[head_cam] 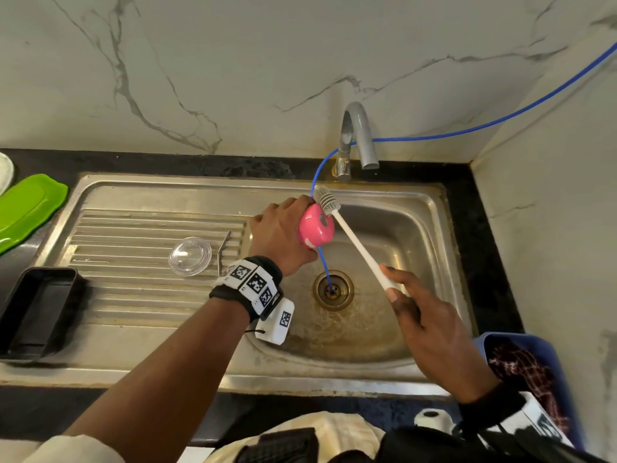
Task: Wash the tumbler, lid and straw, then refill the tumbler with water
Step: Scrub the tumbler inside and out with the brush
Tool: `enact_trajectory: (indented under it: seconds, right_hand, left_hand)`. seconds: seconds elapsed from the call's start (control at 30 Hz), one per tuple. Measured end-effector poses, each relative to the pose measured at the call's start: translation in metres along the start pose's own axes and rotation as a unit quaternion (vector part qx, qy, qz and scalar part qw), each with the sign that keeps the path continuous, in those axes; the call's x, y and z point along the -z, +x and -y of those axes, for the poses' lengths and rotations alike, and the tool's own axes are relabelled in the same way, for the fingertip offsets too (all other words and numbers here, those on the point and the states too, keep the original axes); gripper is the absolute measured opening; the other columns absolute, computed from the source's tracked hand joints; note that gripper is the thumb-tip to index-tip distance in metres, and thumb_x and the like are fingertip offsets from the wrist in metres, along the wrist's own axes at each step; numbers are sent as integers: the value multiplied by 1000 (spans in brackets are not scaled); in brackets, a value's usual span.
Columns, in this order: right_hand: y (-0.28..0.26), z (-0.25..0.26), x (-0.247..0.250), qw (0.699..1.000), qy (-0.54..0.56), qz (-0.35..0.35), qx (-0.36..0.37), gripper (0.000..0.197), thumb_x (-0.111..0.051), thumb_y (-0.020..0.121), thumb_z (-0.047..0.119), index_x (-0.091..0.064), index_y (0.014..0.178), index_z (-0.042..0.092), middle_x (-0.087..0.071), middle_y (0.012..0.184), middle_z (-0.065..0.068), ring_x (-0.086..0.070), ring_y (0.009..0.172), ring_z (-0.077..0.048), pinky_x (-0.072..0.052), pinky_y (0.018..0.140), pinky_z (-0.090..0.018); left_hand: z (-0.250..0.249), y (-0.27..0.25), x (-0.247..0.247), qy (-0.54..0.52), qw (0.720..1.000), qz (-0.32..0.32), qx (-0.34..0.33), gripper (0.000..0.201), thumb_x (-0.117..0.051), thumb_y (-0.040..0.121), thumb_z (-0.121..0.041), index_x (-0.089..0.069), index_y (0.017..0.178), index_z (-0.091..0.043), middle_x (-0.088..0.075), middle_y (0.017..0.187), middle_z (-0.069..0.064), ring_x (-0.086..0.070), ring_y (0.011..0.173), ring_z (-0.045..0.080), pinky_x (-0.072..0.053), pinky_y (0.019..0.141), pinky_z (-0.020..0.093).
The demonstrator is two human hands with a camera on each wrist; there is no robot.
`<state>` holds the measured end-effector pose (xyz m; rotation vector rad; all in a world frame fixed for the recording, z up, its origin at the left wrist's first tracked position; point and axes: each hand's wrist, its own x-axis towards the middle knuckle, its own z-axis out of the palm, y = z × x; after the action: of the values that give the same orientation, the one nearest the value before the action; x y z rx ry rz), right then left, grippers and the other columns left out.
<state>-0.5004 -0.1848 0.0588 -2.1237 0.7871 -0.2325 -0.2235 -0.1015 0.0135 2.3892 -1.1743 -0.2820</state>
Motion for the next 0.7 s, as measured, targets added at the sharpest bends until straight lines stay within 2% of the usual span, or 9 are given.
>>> enact_trajectory:
  seconds: [0.13,0.27,0.4,0.5,0.57,0.7]
  right_hand:
    - [-7,2,0,1000,-3,3,5,41,-47,109,38,-44,139,65,-45,56,9,-40,45,-6,-34,45,-18]
    - [-19,9,-2,1000,-1,22,8,39,-46,106,38,-44,136,62,-54,58,21,-45,45,-5,-34,45,-15]
    - [-10,5,-2,1000,-14,5,5,40,-48,108,38,-45,137,65,-49,57,11,-41,45,-5,-34,45,-17]
    - [-2,4,1,1000,-15,-1,1,40,-47,108,40,-43,136,67,-45,55,8,-41,44,-5,-35,44,-18]
    - [-3,5,2,1000,-13,3,6,40,-47,108,40,-43,137,67,-45,55,7,-40,44,-6,-35,44,-19]
    - [-15,9,1,999,-19,30,8,39,-44,107,42,-42,137,66,-54,59,19,-44,46,-5,-37,46,-19]
  left_hand:
    - [0,5,4,16,1000,-5,6,83,-92,58,-36,-52,131,-32,-62,119,-8,-58,108,27,-42,95,49]
    - [6,10,12,41,999,-7,30,80,-92,60,-33,-54,130,-30,-63,117,-7,-59,107,27,-41,96,49]
    - [1,5,6,56,998,9,19,82,-91,60,-37,-53,132,-31,-63,118,-7,-59,107,27,-41,94,48]
    - [-5,2,1,72,997,26,1,86,-91,62,-39,-50,137,-32,-63,121,-7,-59,109,28,-43,96,50]
    - [-4,4,2,70,997,23,13,85,-91,62,-39,-51,135,-32,-63,121,-7,-59,110,28,-43,97,51]
    - [2,10,9,88,995,13,41,82,-92,61,-36,-52,132,-31,-63,119,-7,-60,110,28,-43,98,53]
